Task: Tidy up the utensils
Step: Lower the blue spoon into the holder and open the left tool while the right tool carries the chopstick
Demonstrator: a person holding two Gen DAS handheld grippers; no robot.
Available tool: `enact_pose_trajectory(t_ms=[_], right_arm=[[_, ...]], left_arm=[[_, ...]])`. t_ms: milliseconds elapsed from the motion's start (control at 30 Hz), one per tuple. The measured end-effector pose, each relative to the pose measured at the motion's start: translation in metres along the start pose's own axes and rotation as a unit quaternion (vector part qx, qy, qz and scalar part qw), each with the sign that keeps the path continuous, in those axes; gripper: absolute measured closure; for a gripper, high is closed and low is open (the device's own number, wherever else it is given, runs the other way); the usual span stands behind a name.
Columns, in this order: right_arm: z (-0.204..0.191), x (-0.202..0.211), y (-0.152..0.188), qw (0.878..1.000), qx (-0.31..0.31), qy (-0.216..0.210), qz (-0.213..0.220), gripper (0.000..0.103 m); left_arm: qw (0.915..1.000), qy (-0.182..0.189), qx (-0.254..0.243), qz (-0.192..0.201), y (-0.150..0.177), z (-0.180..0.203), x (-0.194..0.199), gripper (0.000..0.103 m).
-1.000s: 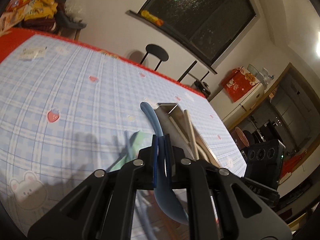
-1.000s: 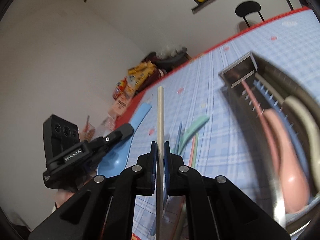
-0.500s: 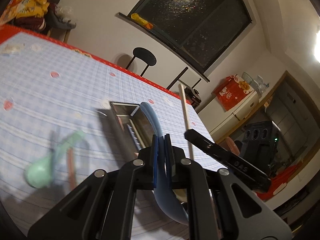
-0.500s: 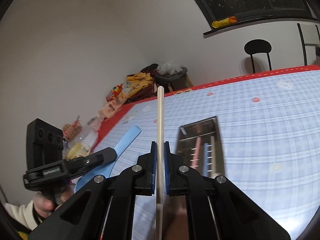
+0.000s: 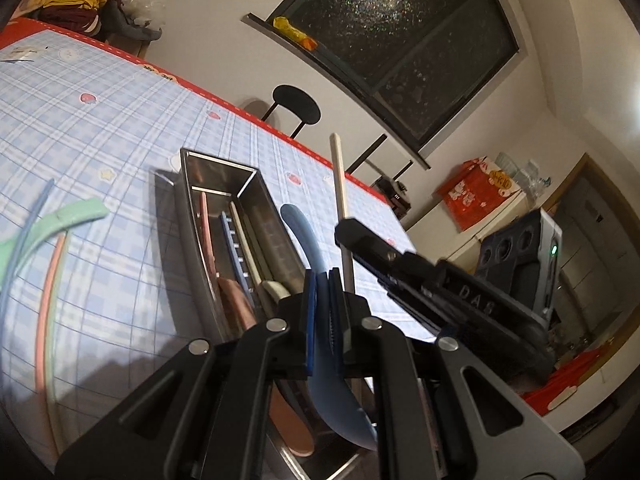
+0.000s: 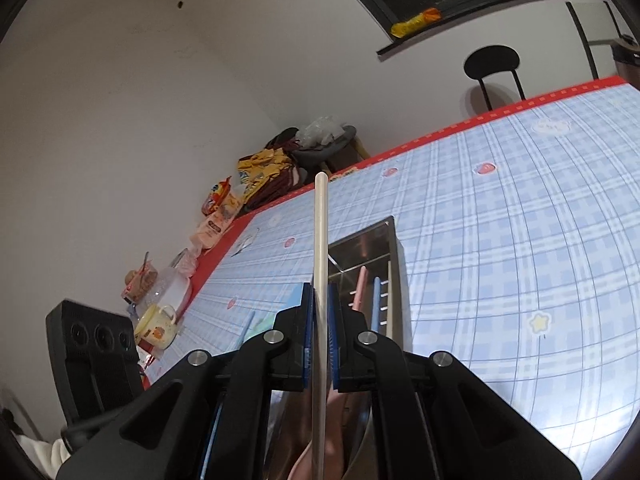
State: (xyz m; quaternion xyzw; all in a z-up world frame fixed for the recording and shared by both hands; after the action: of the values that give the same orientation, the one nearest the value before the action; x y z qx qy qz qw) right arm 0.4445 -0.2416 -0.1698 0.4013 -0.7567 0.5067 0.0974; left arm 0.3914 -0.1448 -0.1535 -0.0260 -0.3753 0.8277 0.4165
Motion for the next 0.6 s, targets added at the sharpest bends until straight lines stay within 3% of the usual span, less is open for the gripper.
enact_pose_trajectory(t_ms=[600], right_arm=[[0.002, -0.011, 0.005, 1.000, 0.000, 0.015, -0.020, 0.096]], left_arm=[[0.9995, -0.029, -0.002, -0.009, 0.021, -0.017, -0.015, 0.093]])
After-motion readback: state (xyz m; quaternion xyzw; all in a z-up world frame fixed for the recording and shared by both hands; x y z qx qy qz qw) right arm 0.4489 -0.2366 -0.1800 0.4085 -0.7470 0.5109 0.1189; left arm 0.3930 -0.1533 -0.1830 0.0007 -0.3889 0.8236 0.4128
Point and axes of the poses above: each gripper's, at about its wrist camera, not at the fingertips, and x roughly against the way its jaws point, z to its right, y to its underside, the point moved 8 cm from there along -x, roughly the way its jaws point, and after that the axes turned 15 degrees about y, right-handed, at the moved point
